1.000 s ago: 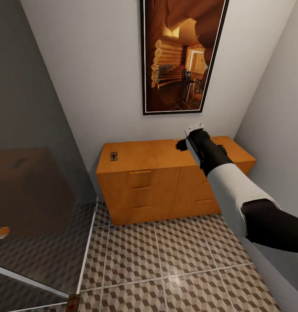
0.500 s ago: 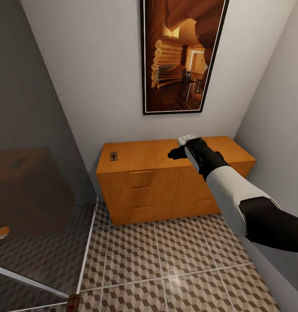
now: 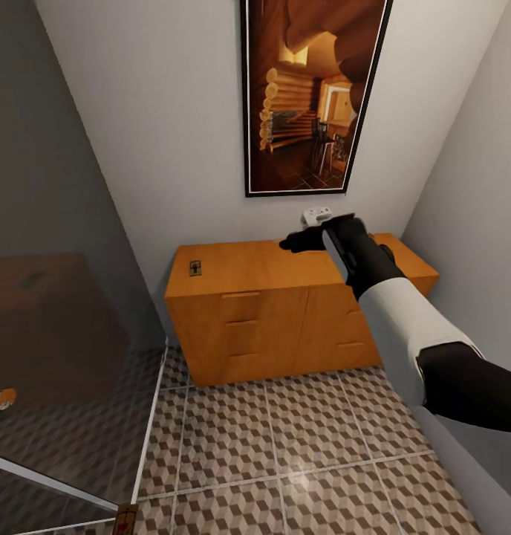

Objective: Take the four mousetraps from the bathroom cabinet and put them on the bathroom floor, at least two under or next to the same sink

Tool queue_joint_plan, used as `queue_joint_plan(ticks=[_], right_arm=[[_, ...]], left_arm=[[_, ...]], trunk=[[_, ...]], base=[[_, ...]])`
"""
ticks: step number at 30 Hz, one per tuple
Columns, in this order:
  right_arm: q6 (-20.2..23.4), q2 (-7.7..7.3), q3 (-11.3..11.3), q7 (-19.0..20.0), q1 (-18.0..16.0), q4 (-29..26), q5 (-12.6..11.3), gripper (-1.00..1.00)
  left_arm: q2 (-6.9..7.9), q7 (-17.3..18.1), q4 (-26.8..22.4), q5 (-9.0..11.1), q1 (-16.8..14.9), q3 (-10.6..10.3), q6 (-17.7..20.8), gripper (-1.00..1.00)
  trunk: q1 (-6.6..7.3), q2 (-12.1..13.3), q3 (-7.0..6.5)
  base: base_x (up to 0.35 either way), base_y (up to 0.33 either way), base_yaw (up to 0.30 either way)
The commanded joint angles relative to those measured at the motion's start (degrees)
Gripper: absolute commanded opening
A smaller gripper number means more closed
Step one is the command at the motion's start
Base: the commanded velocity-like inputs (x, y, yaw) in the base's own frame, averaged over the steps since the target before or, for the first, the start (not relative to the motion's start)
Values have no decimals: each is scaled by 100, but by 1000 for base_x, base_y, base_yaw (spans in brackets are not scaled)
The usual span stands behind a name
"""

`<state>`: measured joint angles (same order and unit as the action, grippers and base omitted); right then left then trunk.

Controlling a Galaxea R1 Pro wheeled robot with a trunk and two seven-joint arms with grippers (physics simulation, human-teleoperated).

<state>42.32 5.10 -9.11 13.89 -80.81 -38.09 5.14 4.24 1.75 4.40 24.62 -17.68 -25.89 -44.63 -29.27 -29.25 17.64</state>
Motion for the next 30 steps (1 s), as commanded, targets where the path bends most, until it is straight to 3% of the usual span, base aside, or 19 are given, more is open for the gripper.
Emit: queue_joint_plan(ticks=[1,8,12,20,30], right_arm=[[114,-4,-3,59,-6,-105,56,100],[264,-2,5,90,-19,-277,31,100],[288,-4,9,95,-103,-313,-102,100],[307,-92,15,77,-338,-330,-754,100],[301,-108,-16,31,-355,-309,-867,100]], left_arm=[[-3,18,18,52,-8,-48,-28,-100],[-3,18,19,52,-8,-48,-28,-100],[-2,18,21,52,-8,-48,-28,-100],[-2,18,17,52,-8,-48,-28,-100],[-2,18,19,52,-8,-48,-28,-100]], trunk=[[-2,-8,9],[-2,-8,9],[-2,-8,9],[-2,-8,9],[-2,-8,9]], base=[[0,0,0],[0,0,0],[0,0,0],[0,0,0],[0,0,0]])
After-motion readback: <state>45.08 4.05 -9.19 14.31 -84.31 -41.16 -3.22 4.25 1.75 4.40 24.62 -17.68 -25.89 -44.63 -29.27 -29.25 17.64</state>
